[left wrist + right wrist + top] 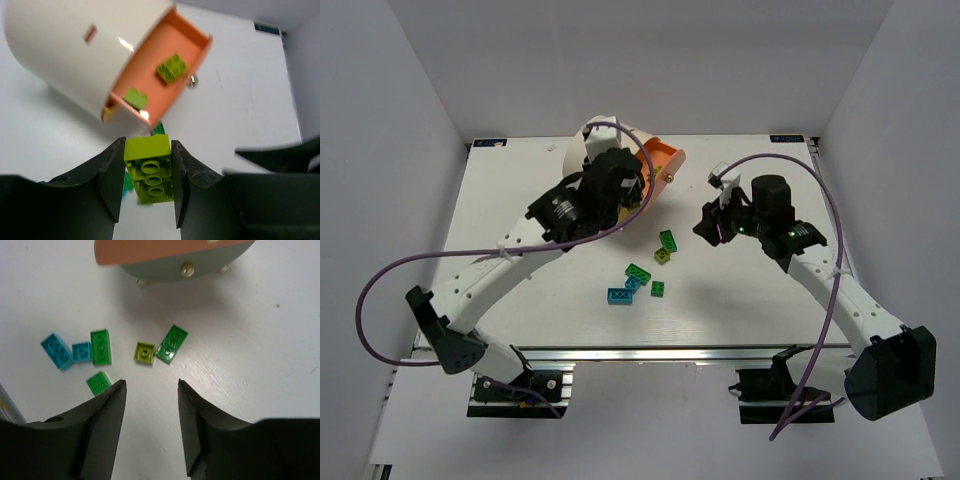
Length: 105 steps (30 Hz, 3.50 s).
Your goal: Sort the legos into containers by color
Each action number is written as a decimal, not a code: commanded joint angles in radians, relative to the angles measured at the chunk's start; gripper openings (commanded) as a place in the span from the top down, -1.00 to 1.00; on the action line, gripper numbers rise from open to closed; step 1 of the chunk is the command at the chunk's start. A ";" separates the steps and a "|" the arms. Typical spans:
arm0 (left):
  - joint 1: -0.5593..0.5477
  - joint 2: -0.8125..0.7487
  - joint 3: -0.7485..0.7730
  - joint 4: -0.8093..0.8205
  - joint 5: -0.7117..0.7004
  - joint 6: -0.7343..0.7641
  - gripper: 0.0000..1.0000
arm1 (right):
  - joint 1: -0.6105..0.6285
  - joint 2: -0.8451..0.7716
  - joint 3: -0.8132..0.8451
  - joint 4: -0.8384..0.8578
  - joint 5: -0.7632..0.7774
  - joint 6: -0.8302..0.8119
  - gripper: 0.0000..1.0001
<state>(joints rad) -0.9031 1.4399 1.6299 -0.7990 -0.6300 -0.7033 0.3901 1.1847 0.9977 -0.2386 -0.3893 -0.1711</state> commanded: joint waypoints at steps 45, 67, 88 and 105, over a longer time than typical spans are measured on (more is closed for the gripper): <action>0.168 0.323 0.308 0.210 -0.019 0.320 -0.38 | 0.139 0.473 0.038 0.039 -0.050 0.001 -0.44; 0.148 -0.621 -0.622 0.069 0.064 -0.197 -0.80 | 0.222 0.658 0.124 0.126 0.204 0.143 -0.38; 0.148 -0.618 -0.732 0.078 0.156 -0.260 -0.81 | 0.181 0.367 -0.119 0.163 0.118 0.049 0.70; 0.148 -0.515 -0.995 0.221 0.377 -0.366 -0.83 | 0.159 0.239 0.235 0.301 -0.053 -0.058 0.77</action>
<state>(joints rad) -0.7502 0.9276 0.6521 -0.6365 -0.3004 -1.0451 0.5495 1.3685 1.1210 0.0044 -0.4263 -0.2535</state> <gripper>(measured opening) 0.913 0.435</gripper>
